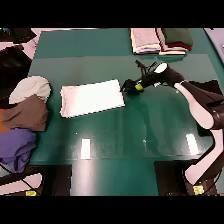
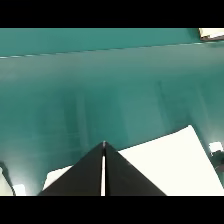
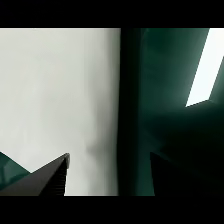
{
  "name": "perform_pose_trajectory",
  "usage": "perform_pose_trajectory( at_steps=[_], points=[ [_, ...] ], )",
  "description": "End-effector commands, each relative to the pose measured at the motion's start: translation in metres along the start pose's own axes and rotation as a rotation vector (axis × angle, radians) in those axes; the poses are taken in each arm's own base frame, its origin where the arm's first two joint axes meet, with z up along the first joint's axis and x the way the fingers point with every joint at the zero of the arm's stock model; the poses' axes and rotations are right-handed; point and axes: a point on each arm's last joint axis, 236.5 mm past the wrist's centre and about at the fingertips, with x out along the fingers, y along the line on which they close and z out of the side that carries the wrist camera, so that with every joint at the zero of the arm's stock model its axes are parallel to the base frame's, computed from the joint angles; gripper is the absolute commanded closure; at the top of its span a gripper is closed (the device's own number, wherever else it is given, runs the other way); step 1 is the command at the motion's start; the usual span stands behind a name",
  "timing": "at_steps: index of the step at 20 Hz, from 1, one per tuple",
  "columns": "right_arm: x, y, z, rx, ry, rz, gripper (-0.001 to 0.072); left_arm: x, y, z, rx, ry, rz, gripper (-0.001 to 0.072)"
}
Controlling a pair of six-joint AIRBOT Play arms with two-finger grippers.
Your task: Fold the shirts.
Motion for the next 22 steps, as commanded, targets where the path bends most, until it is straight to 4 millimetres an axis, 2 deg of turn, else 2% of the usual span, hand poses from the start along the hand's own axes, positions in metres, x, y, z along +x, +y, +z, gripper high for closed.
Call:
perform_pose_trajectory(
  at_steps=[1,2,3,4,6,8,9,11,12,14,16,19,22],
  points=[
    [0.04,0.015,-0.005,0.044,0.041,0.081,0.0144,0.0,-0.001,0.0,-0.003,-0.002,-0.005,0.0686],
    [0.051,0.024,-0.005,0.024,0.056,0.096,0.016,0.0,-0.001,0.0,-0.003,0.001,-0.006,0.0686],
    [0.061,0.034,-0.004,0.003,0.065,0.109,0.0249,0.0,-0.001,-0.002,-0.003,0.007,-0.007,0.0686],
    [0.07,0.043,-0.002,-0.028,0.067,0.114,0.038,0.001,-0.005,-0.003,0.0,0.014,-0.012,0.0686],
    [0.078,0.062,0.007,-0.122,0.047,0.125,0.0695,0.003,-0.016,-0.007,0.021,0.025,-0.028,0.0686],
    [0.069,0.078,0.023,-0.179,0.0,0.126,0.0696,0.007,-0.042,-0.011,0.076,0.036,-0.072,0.0686],
    [0.056,0.08,0.035,-0.209,-0.03,0.104,0.0696,0.009,-0.056,-0.014,0.093,0.042,-0.095,0.0686],
    [0.01,0.07,0.062,-0.243,-0.107,0.018,0.0696,0.011,-0.08,-0.02,0.124,0.055,-0.138,0.0687],
    [-0.021,0.059,0.074,-0.257,-0.148,-0.04,0.0696,0.011,-0.09,-0.023,0.137,0.062,-0.155,0.0686],
    [-0.092,0.028,0.09,-0.26,-0.214,-0.162,0.0696,0.011,-0.105,-0.028,0.162,0.073,-0.181,0.0687],
    [-0.17,-0.013,0.098,-0.197,-0.312,-0.283,0.0696,0.011,-0.116,-0.031,0.174,0.077,-0.201,0.0686],
    [-0.284,-0.083,0.085,-0.05,-0.47,-0.421,0.0696,0.011,-0.129,-0.035,0.188,0.081,-0.224,0.0686],
    [-0.389,-0.151,0.055,0.143,-0.68,-0.518,0.0696,0.011,-0.141,-0.036,0.197,0.078,-0.246,0.0686]
  ],
)
